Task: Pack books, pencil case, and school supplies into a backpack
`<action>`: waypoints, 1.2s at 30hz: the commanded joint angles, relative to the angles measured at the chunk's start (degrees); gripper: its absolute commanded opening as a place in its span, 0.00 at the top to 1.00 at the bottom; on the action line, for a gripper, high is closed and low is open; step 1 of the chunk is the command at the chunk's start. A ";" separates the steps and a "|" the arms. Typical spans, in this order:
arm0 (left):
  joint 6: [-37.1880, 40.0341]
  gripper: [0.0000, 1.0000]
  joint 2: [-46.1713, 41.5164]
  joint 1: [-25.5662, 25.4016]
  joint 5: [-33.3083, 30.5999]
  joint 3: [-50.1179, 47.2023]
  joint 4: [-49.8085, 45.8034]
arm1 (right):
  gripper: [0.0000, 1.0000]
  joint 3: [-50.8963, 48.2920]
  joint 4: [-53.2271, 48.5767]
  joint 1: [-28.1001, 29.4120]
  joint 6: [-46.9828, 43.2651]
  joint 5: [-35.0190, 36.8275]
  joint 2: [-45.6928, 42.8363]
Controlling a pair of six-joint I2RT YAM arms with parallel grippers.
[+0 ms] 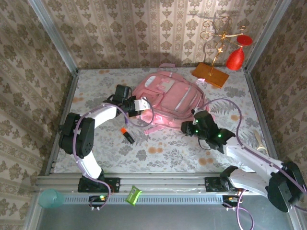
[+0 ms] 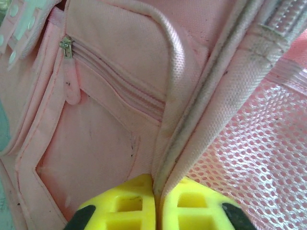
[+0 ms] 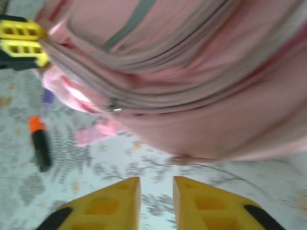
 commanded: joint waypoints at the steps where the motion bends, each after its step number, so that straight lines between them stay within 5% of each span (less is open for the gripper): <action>1: -1.27 1.00 0.70 -0.68 3.77 1.56 -1.60 | 0.59 5.33 2.42 5.60 1.05 3.92 6.30; 13: -0.67 1.00 -0.54 -1.63 2.82 1.32 -2.86 | 0.53 18.01 -12.24 11.64 6.11 31.11 22.22; 36: 0.20 1.00 -1.21 -2.01 1.74 1.55 -4.04 | 0.73 15.58 -13.00 12.92 8.96 35.65 24.40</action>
